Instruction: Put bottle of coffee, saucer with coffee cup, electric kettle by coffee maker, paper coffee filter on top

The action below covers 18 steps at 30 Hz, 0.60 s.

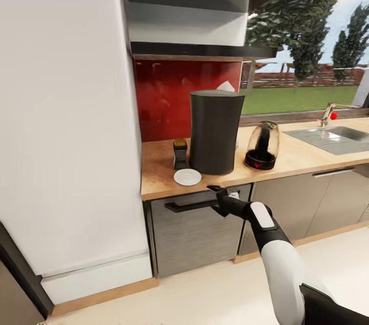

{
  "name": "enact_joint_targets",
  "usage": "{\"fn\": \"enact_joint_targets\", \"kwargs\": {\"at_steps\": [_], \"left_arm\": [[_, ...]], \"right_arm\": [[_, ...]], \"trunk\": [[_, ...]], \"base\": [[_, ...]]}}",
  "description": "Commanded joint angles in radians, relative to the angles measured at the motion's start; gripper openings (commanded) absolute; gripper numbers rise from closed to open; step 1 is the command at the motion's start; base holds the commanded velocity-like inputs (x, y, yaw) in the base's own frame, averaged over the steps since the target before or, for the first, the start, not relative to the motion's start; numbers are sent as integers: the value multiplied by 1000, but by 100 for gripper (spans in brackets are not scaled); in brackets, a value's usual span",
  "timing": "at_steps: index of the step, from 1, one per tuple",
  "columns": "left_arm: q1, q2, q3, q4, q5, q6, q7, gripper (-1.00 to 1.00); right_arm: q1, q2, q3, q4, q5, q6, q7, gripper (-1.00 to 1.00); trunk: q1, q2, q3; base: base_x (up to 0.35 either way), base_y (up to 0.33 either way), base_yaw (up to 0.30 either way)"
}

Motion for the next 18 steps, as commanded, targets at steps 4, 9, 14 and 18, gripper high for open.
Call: {"fn": "enact_joint_targets", "kwargs": {"at_steps": [4, 9, 14, 18], "left_arm": [[1, 0, -1, -1, 6, 10, -2, 100], [1, 0, -1, -1, 6, 11, -2, 100], [1, 0, -1, -1, 6, 11, -2, 100], [0, 0, 0, -1, 6, 10, -2, 100]], "right_arm": [[1, 0, -10, 0, 4, 9, 6, 100], [12, -7, -8, -2, 8, 11, 15, 100], [29, -19, 2, -4, 93, 11, 106, 100], [88, -61, 26, -3, 466, -33, 489, 100]], "trunk": [[0, -1, -1], [0, -1, -1], [0, -1, -1], [0, -1, -1]], "base": [[-163, -97, 0], [-34, -21, 0], [-6, -4, 0], [-1, -1, 0]]}}
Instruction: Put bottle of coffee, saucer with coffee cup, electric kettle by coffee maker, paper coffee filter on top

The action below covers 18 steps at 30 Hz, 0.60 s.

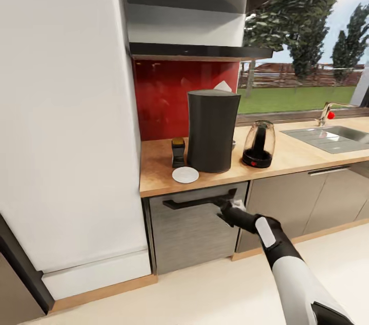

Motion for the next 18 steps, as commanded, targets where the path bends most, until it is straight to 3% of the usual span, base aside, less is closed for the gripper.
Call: {"fn": "enact_joint_targets", "kwargs": {"at_steps": [1, 3, 4, 7, 8, 10, 13, 14, 15, 18], "left_arm": [[1, 0, -1, -1, 6, 10, -2, 100], [1, 0, -1, -1, 6, 10, -2, 100], [0, 0, -1, -1, 6, 10, -2, 100], [1, 0, -1, -1, 6, 10, -3, 100], [1, 0, 0, -1, 7, 9, -3, 100], [1, -7, 0, -4, 7, 7, -3, 100], [1, -19, -1, -7, 7, -1, -2, 100], [0, -21, -2, -8, 7, -7, -2, 100], [1, -28, -1, -8, 6, -54, -1, 100], [1, -41, -1, -8, 6, -112, 0, 100]], "right_arm": [[17, -7, -5, 0, 106, -39, 108, 100], [35, -14, -4, 1, 209, -90, 202, 100], [54, -21, -3, 1, 308, -139, 285, 100], [91, -35, -2, 2, 450, -214, 389, 100], [156, -67, -2, 2, 602, -329, 497, 100], [203, -93, -3, 2, 669, -420, 567, 100], [269, -135, -2, 18, 712, -535, 618, 100], [285, -144, -2, 28, 718, -564, 624, 100], [328, -169, -2, 85, 738, -677, 629, 100], [347, -191, -2, 172, 774, -755, 571, 100]], "trunk": [[0, -1, -1], [0, -1, -1], [0, -1, -1], [0, -1, -1], [0, -1, -1], [0, -1, -1], [0, -1, -1], [0, -1, -1], [0, -1, -1], [0, -1, -1]], "base": [[0, 0, 0], [0, 0, 0], [0, 0, 0], [0, 0, 0], [0, 0, 0], [0, 0, 0], [0, 0, 0], [0, 0, 0], [0, 0, 0], [0, 0, 0]]}}
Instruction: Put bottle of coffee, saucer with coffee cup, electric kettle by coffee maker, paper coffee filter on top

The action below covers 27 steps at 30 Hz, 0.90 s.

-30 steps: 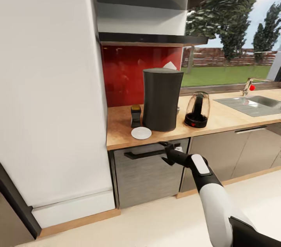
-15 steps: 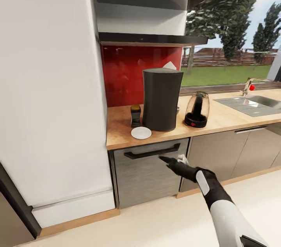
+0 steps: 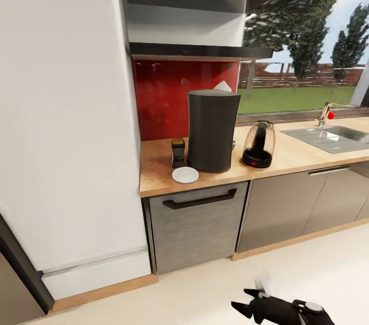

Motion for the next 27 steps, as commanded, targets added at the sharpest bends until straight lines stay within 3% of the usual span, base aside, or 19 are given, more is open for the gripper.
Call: {"fn": "enact_joint_targets", "kwargs": {"at_steps": [1, 4, 8, 20, 27], "left_arm": [[0, -4, -1, -1, 6, 0, -2, 100], [0, -31, -2, -1, 6, -27, 1, 100], [0, -47, -1, 1, 6, -51, 5, 100], [0, -54, 0, 6, 6, -64, 7, 100], [0, -54, 0, 8, 6, -64, 9, 100]], "right_arm": [[1, -3, -9, 19, 21, -17, -15, 100], [8, -11, -8, 73, 57, -67, -88, 100], [11, -14, -8, 93, 71, -85, -118, 100], [11, -12, -7, 99, 76, -92, -130, 100], [11, -12, -7, 99, 76, -92, -131, 100]], "trunk": [[0, -1, -1], [0, -1, -1], [0, -1, -1], [0, -1, -1], [0, -1, -1]], "base": [[0, 0, 0], [0, 0, 0], [0, 0, 0], [0, -52, 0], [0, -81, -195]]}}
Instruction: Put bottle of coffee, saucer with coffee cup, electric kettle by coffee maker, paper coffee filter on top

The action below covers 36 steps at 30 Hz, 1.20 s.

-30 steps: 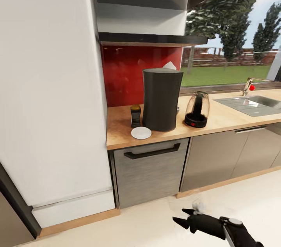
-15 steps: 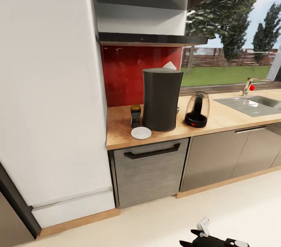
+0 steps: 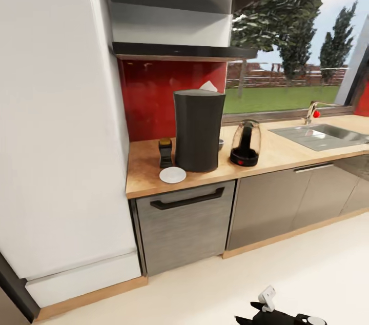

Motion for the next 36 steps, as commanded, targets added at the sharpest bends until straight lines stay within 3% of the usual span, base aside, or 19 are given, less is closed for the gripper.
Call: {"fn": "enact_joint_targets", "kwargs": {"at_steps": [1, 15, 21, 24, 36], "left_arm": [[1, 0, -1, -1, 6, 7, -2, 100], [1, 0, -2, -2, 6, 7, -1, 100], [1, 0, -2, -2, 6, 7, -1, 100], [1, 0, -2, -2, 6, 7, -1, 100], [1, 0, -2, -2, 6, 7, -1, 100]], "right_arm": [[-1, 1, -7, 1, 11, -9, 3, 100], [-1, 1, -7, 1, 11, -10, 2, 100], [-1, 1, -7, 1, 11, -10, -5, 100], [-1, 1, -9, 2, 11, -9, -57, 100], [-1, 2, -9, 2, 11, -10, -67, 100]], "trunk": [[0, -1, -1], [0, -1, -1], [0, -1, -1], [0, -1, -1], [0, -1, -1]], "base": [[0, -19, -264], [86, -79, -202], [173, -242, -19], [125, -281, -142], [50, -297, -205]]}}
